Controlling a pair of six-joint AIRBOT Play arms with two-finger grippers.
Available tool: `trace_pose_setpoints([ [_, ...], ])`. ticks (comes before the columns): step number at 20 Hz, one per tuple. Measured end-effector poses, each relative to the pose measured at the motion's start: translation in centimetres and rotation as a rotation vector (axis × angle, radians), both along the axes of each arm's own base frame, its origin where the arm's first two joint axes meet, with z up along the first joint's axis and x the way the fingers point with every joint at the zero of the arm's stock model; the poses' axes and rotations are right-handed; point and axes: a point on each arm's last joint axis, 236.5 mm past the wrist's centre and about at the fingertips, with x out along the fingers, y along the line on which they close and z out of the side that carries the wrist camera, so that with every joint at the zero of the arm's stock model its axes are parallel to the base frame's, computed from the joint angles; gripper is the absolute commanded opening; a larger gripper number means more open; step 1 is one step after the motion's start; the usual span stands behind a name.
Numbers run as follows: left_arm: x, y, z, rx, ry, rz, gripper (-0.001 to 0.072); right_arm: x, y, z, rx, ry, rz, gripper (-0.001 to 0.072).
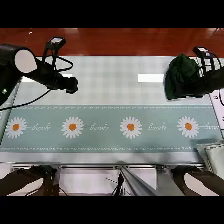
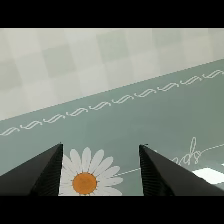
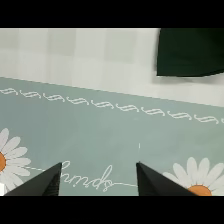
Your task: Fold the shirts.
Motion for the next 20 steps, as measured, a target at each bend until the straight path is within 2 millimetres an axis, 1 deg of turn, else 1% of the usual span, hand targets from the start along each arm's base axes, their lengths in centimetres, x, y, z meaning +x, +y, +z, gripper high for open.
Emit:
trace_pose_setpoints([
  [18,0.0,-0.01,0.0,0.0,0.0,0.0,0.0584,0.02,0.01,0.01,0.0,-0.001,0.0,0.0549],
  [20,0.0,-0.01,0.0,0.0,0.0,0.0,0.0583,0.46,0.03,0.16,0.003,-0.02,-0.004,0.0548],
])
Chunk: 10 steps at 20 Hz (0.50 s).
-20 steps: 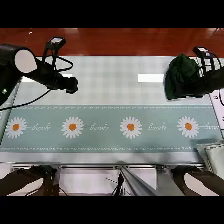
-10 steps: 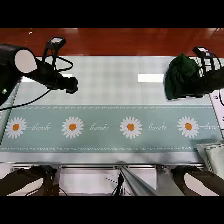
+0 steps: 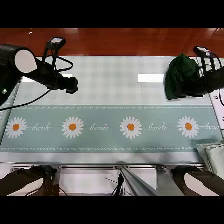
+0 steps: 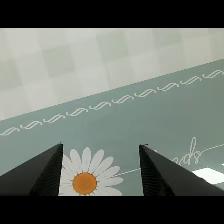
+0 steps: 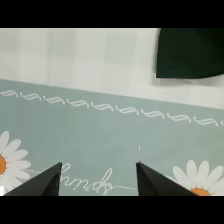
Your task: Fold the shirts.
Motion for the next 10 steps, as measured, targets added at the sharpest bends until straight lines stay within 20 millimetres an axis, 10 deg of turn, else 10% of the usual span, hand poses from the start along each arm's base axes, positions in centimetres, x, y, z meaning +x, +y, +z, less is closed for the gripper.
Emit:
trace_pose_setpoints([
  [4,0.7,-0.1,0.1,-0.008,-0.026,0.003,0.0584,3.0,-1.2,1.1,-0.046,-0.136,-0.027,0.0543],
  [10,2.8,-0.2,0.7,-0.013,-0.111,-0.006,0.0583,11.1,-9.2,3.7,-0.314,-0.464,-0.227,0.0593],
])
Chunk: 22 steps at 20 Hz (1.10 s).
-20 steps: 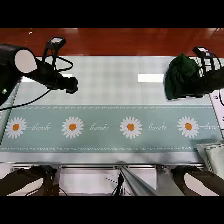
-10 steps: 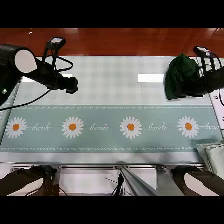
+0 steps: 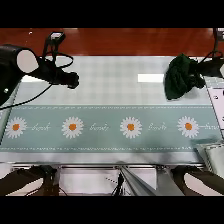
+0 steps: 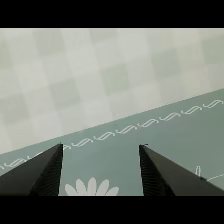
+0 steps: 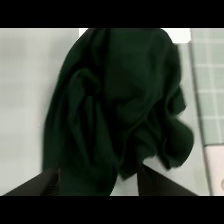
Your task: Fold the shirts.
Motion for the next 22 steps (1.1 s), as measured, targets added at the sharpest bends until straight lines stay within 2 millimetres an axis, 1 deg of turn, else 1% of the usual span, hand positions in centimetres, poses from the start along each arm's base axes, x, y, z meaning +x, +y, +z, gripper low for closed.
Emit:
trace_pose_setpoints([
  [2,0.3,0.0,0.1,-0.002,-0.013,-0.002,0.0584,1.5,-1.2,-1.9,-0.013,-0.003,-0.034,0.0594],
  [4,0.5,0.0,0.2,-0.002,-0.023,-0.003,0.0584,2.5,-2.8,-4.6,0.014,0.013,-0.104,0.0595],
  [5,0.6,0.0,0.2,-0.002,-0.026,-0.003,0.0584,2.7,-3.7,-6.2,0.046,0.024,-0.154,0.0595],
  [8,0.7,-0.1,0.2,-0.003,-0.029,-0.003,0.0584,3.1,-6.5,-10.0,0.135,0.036,-0.284,0.0601],
  [10,0.7,-0.1,0.3,-0.003,-0.031,-0.003,0.0584,3.2,-7.8,-12.3,0.189,0.043,-0.346,0.0602],
  [12,0.7,-0.1,0.3,-0.004,-0.031,-0.003,0.0583,3.5,-8.4,-14.5,0.235,0.051,-0.385,0.0601],
  [13,0.7,-0.1,0.3,-0.004,-0.031,-0.003,0.0584,3.7,-8.3,-15.3,0.256,0.052,-0.393,0.06],
  [15,0.7,-0.1,0.3,-0.004,-0.032,-0.004,0.0583,4.4,-7.8,-16.7,0.296,0.044,-0.396,0.0588],
  [16,0.8,-0.1,0.2,-0.003,-0.032,-0.005,0.0583,4.8,-7.2,-17.3,0.315,0.038,-0.392,0.0567],
  [17,0.8,-0.1,0.2,-0.003,-0.032,-0.005,0.0583,5.2,-6.7,-17.8,0.328,0.032,-0.385,0.0463],
  [18,0.8,-0.1,0.2,-0.004,-0.033,-0.005,0.0584,5.6,-6.2,-18.3,0.338,0.027,-0.375,0.0273],
  [19,0.8,-0.1,0.2,-0.004,-0.032,-0.005,0.0583,5.9,-5.7,-18.6,0.343,0.022,-0.366,0.0052],
  [20,0.8,-0.1,0.2,-0.004,-0.032,-0.005,0.0583,6.2,-5.4,-18.6,0.35,0.013,-0.36,0.0024],
  [22,0.8,-0.1,0.2,-0.004,-0.032,-0.005,0.0584,6.6,-5.1,-17.7,0.351,-0.008,-0.348,0.0023],
])
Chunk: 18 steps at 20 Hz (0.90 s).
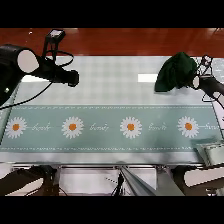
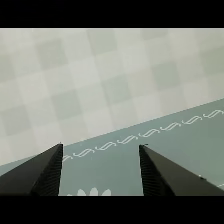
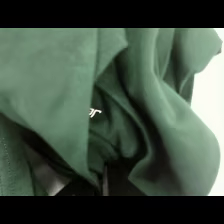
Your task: Fold the shirts.
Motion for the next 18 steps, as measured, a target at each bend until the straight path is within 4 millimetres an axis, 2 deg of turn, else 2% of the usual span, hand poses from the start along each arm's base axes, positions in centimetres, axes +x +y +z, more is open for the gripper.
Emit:
trace_pose_setpoints([
  [1,0.0,0.0,0.0,0.0,0.0,0.0,0.0584,0.3,0.1,1.3,-0.008,-0.029,0.008,0.0024],
  [3,0.0,0.0,0.4,-0.003,-0.005,0.0,0.0584,0.9,0.2,5.5,-0.04,-0.109,0.031,0.0023],
  [6,0.1,-0.1,2.4,-0.009,-0.02,-0.001,0.0583,0.5,0.6,15.8,-0.106,-0.291,0.065,0.0022],
  [8,0.1,-0.1,4.9,-0.015,-0.04,-0.003,0.0584,-1.2,1.4,24.0,-0.164,-0.437,0.096,0.0022],
  [11,-0.2,0.0,10.3,-0.033,-0.096,-0.008,0.0583,-6.4,4.0,36.3,-0.249,-0.674,0.148,0.0023],
  [13,-0.9,0.2,14.8,-0.054,-0.16,-0.011,0.0583,-11.0,5.9,43.1,-0.286,-0.825,0.175,0.0022],
  [15,-2.0,0.5,19.7,-0.081,-0.247,-0.013,0.0583,-15.6,7.4,48.0,-0.298,-0.95,0.195,0.0022],
  [17,-3.6,1.1,24.0,-0.112,-0.337,-0.014,0.0583,-19.6,8.7,51.2,-0.279,-1.045,0.212,0.0022],
  [18,-4.6,1.4,25.7,-0.124,-0.375,-0.015,0.0583,-21.1,9.4,52.0,-0.254,-1.073,0.222,0.0022],
])
